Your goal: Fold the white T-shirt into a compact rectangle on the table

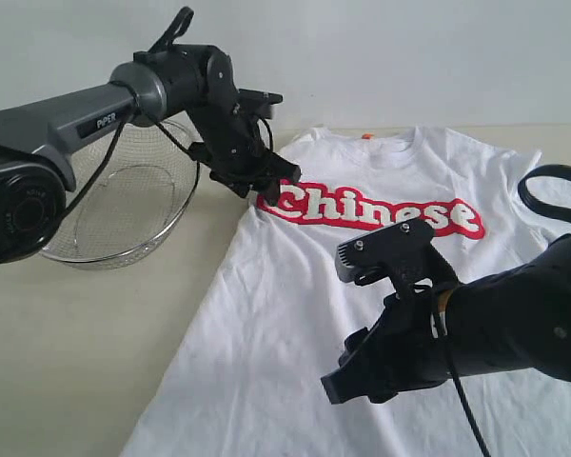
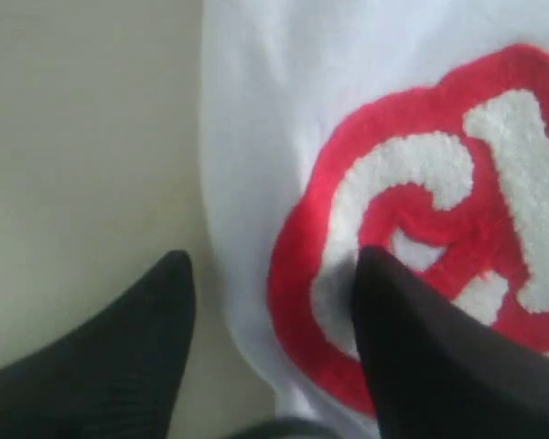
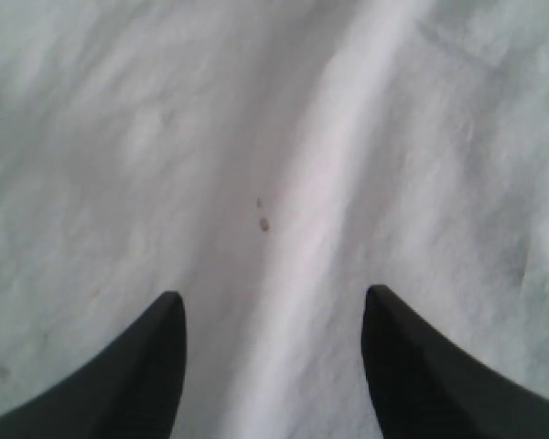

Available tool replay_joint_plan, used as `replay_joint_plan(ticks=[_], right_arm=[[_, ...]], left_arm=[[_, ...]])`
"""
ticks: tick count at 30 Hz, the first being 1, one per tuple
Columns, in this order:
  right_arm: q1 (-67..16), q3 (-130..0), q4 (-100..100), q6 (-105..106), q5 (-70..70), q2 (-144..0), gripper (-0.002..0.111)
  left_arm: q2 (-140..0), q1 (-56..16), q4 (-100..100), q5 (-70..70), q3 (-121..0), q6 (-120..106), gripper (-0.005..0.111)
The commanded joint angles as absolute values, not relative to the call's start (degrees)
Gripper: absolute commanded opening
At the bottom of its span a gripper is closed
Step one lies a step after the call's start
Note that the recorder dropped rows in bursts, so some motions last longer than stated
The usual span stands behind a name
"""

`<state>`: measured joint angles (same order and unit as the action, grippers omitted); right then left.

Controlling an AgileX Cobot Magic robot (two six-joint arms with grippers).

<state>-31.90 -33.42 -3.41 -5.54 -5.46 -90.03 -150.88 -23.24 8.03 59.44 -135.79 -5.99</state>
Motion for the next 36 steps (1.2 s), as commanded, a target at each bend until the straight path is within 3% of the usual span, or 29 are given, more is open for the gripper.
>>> replay_joint_plan(ticks=[1, 5, 10, 12, 18, 36], right_arm=[[-31.84, -33.3, -3.09, -5.26, -5.62, -89.91, 0.051], [-31.84, -33.3, -3.09, -5.26, -5.62, -89.91, 0.051], [-31.84, -33.3, -3.09, -5.26, -5.5, -89.91, 0.051], [-31.84, -33.3, -3.09, -5.26, -5.5, -89.91, 0.051], [-31.84, -33.3, -3.09, -5.26, -5.5, -89.91, 0.051], [-31.84, -33.3, -3.09, -4.97, -5.12, -89.91, 0.051]], left_arm=[[-151.25, -23.54, 9.6, 59.64, -136.04, -5.71, 0.04], [-150.67, -22.96, 14.35, 60.26, -136.19, -8.95, 0.061], [-151.25, -22.87, 14.11, 61.4, -136.19, -8.95, 0.062], [-151.38, -22.87, 13.99, 61.51, -136.19, -8.95, 0.056], [-150.99, -22.87, 13.99, 60.78, -136.19, -11.77, 0.005], [-145.73, -25.9, 18.36, 59.26, -136.32, -13.54, 0.005]])
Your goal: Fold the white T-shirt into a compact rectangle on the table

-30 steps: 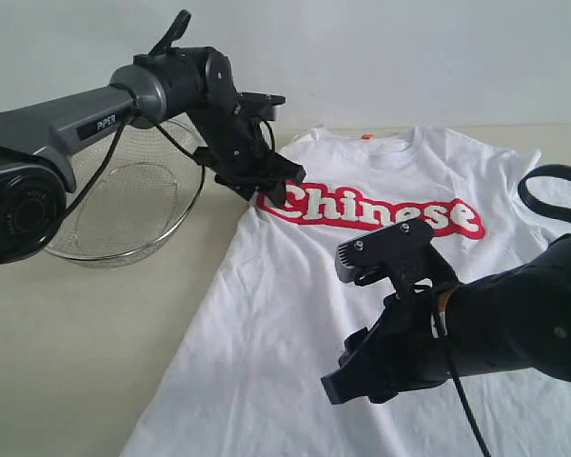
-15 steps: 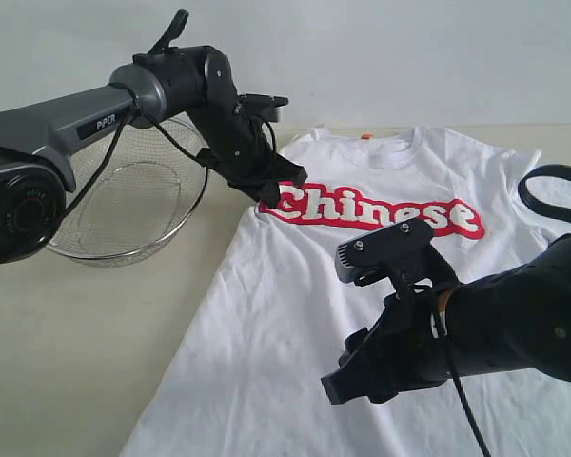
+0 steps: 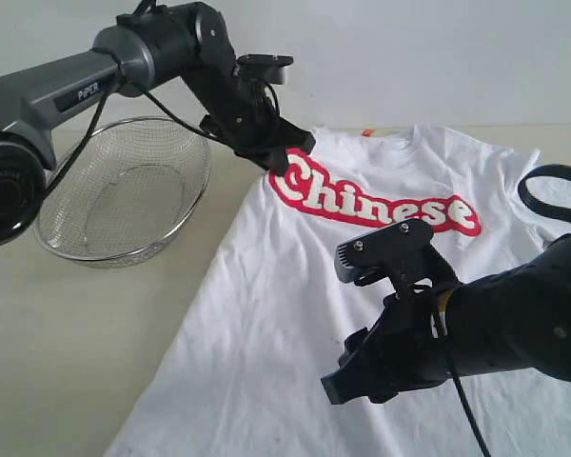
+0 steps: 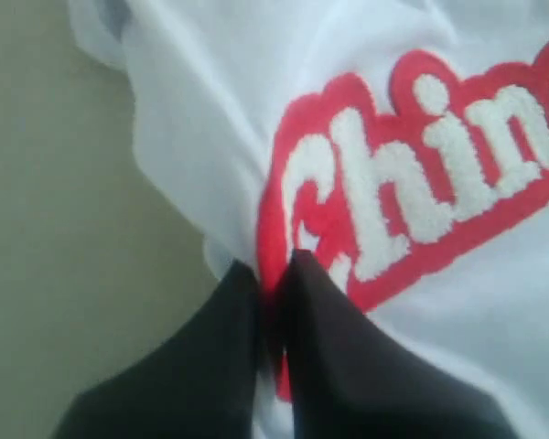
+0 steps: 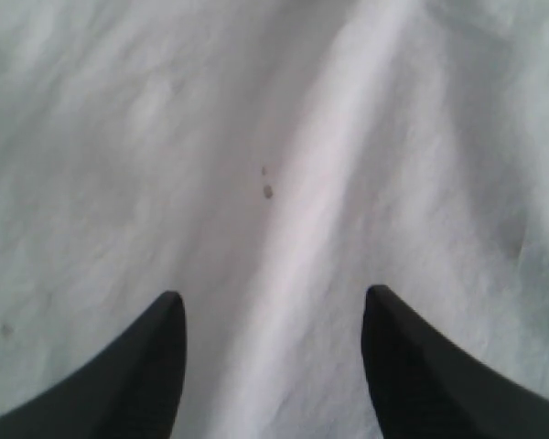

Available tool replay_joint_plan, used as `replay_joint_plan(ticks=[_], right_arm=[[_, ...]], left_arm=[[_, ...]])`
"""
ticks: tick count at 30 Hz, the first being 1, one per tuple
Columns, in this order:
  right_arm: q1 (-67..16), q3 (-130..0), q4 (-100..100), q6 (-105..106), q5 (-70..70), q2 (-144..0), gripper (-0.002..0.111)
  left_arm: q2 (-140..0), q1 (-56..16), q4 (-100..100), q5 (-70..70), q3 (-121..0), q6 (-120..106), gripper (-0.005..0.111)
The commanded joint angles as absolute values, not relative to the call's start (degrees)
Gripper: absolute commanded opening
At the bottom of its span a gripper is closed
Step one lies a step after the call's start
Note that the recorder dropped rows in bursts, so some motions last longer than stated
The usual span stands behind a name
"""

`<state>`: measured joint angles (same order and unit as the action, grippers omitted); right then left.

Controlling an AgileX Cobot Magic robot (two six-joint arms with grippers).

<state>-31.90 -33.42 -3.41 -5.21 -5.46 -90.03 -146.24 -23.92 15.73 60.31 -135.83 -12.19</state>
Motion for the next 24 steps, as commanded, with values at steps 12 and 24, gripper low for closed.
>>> replay_joint_plan(ticks=[12, 24], right_arm=[[-31.84, -33.3, -3.09, -4.97, -5.47, -89.91, 0.051], [-31.84, -33.3, -3.09, -5.2, -5.21, -89.91, 0.051]], left_arm=[[-146.77, -32.6, 18.64, 57.67, -136.32, -13.66, 0.005], [-150.05, -35.57, 19.9, 57.43, -136.32, -15.09, 0.013]])
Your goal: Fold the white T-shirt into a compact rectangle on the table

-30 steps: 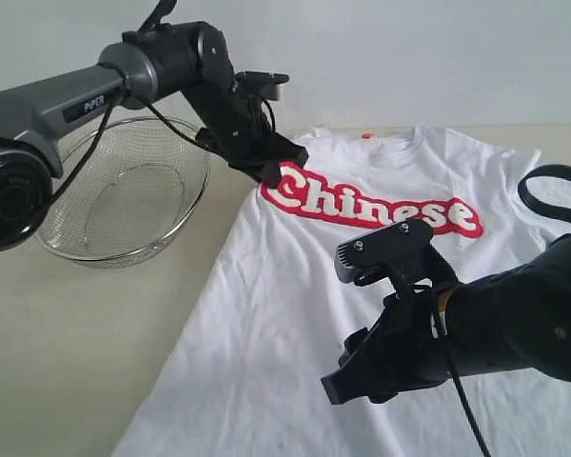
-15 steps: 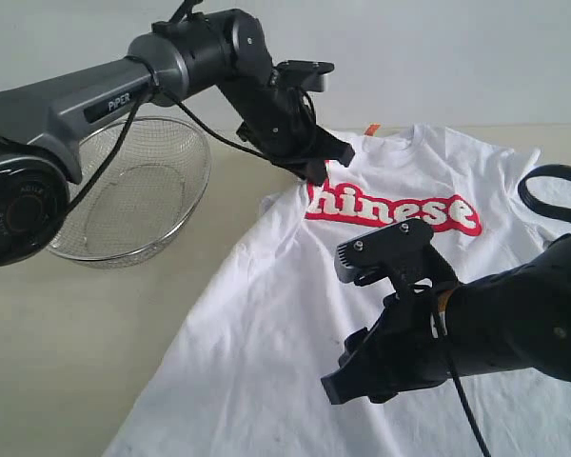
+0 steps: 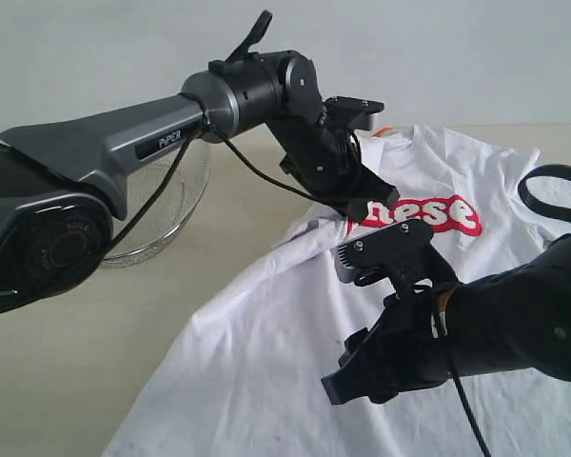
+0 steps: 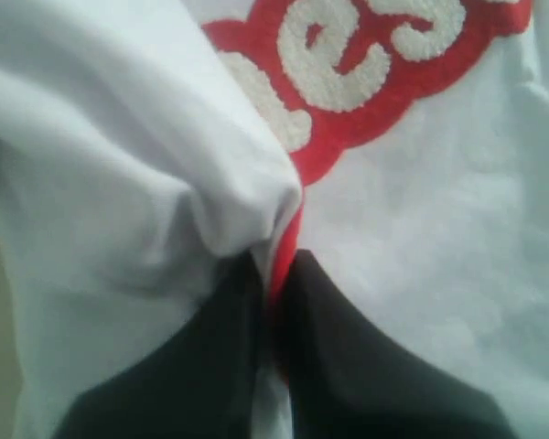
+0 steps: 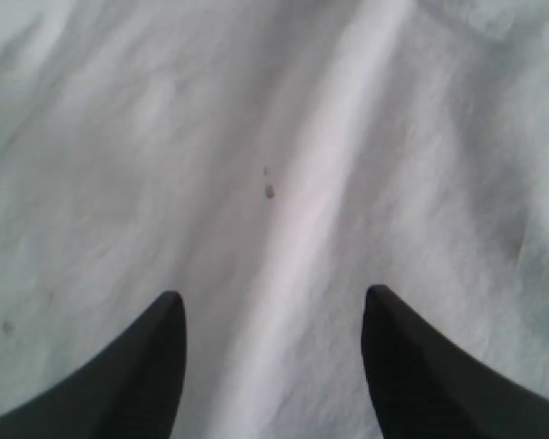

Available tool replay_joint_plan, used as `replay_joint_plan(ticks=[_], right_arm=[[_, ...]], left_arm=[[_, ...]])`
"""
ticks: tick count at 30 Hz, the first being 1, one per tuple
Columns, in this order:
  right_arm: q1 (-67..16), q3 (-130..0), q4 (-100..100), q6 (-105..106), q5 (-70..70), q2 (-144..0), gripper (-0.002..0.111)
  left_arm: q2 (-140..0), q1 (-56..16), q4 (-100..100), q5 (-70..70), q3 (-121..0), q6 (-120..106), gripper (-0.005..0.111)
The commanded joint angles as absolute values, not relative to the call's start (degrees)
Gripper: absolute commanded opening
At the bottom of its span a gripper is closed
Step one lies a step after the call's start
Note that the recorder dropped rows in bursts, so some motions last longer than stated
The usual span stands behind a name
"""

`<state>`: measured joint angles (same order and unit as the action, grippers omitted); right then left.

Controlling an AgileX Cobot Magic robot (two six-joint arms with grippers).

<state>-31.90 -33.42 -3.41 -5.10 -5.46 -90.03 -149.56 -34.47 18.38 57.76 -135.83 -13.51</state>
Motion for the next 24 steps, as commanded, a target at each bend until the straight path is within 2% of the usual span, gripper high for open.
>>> replay_joint_plan(ticks=[1, 5, 6, 9, 15, 18, 22, 24], right_arm=[[-31.84, -33.3, -3.09, -5.2, -4.93, -89.79, 0.051], [-31.84, -33.3, -3.09, -5.61, -5.19, -88.19, 0.051], [-31.84, -33.3, -3.09, -5.71, -5.34, -87.48, 0.051], [-30.48, -33.3, -3.09, -5.93, -5.95, -84.32, 0.043], [-23.58, -33.3, -3.09, -7.17, -8.47, -78.97, 0.0], [-20.09, -33.3, -3.09, -7.63, -8.54, -78.7, 0.0], [-18.31, -33.3, -3.09, -8.05, -8.61, -78.7, 0.0], [-18.3, -33.3, -3.09, -8.05, -8.46, -78.7, 0.0]], left_arm=[[-150.33, -35.57, 19.9, 57.43, -136.32, -15.49, 0.02], [-150.69, -35.57, 20.19, 57.43, -136.32, -15.49, 0.051], [-150.69, -35.57, 20.19, 57.43, -136.32, -15.49, 0.056], [-150.69, -35.57, 20.88, 58.0, -136.32, -15.49, 0.057], [-150.69, -35.57, 21.16, 59.16, -136.32, -16.3, 0.058], [-150.57, -35.57, 21.27, 59.74, -136.32, -16.39, 0.06], [-150.37, -35.57, 21.6, 59.72, -136.32, -16.55, 0.077], [-150.37, -35.57, 22.0, 59.72, -136.32, -16.55, 0.082]])
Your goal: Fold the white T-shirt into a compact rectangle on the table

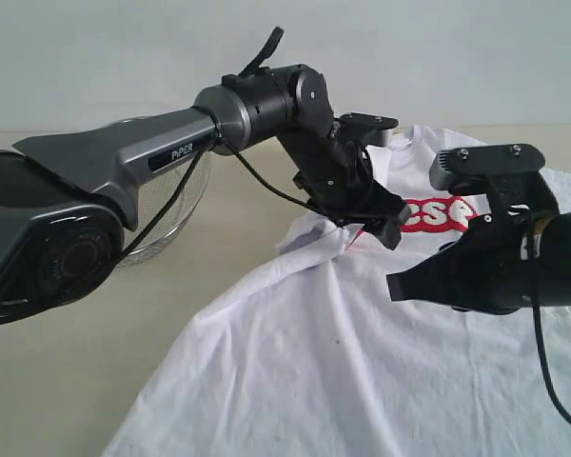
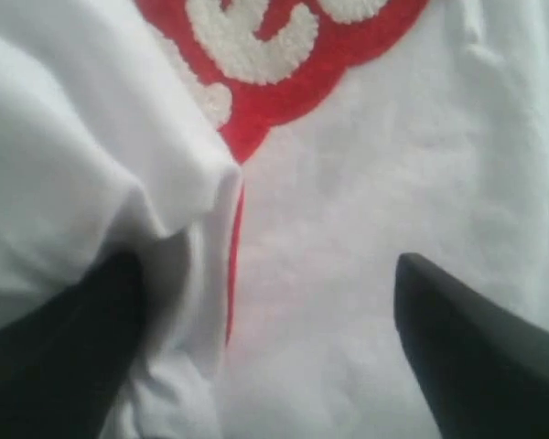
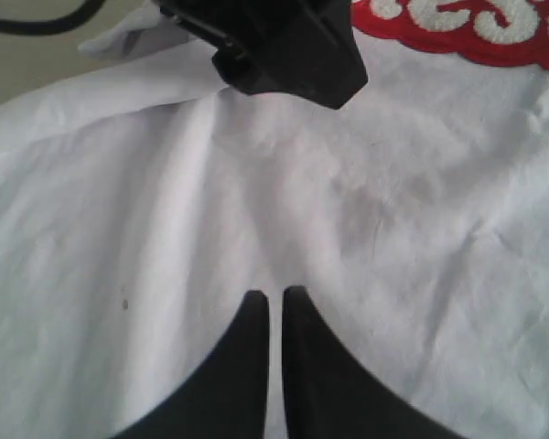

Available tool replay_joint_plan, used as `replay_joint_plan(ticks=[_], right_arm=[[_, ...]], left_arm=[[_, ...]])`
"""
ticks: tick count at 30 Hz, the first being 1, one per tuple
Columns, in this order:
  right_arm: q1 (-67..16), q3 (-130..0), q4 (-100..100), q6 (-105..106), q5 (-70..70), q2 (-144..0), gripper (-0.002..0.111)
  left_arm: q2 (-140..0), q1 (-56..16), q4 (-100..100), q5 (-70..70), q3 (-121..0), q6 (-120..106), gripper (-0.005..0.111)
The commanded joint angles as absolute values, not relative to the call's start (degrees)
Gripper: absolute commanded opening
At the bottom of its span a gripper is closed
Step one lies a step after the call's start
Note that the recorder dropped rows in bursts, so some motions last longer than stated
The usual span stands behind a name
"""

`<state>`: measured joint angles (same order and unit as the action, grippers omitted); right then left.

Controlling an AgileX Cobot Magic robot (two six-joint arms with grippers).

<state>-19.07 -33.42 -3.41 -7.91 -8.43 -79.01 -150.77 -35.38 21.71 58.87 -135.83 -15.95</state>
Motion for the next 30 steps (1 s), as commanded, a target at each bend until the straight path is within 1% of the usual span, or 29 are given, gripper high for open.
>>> replay_joint_plan(ticks=[1, 19, 26, 30], right_arm=[[-18.3, -33.3, -3.09, -8.05, -8.46, -78.7, 0.0], [-18.3, -33.3, -3.09, -7.7, -8.12, -78.7, 0.0], [-18.3, -33.3, -3.09, -7.6, -8.47, -78.7, 0.0], [-18.3, -33.3, -3.09, -7.6, -8.47, -78.7, 0.0]], left_arm=[[-150.37, -35.57, 22.0, 59.98, -136.32, -16.55, 0.083], [-144.34, -36.03, 21.16, 64.19, -136.32, -18.01, 0.082], [-142.45, -35.15, 8.24, 65.28, -136.32, -15.11, 0.082], [-142.42, -32.99, 4.02, 67.04, -136.32, -12.16, 0.082]])
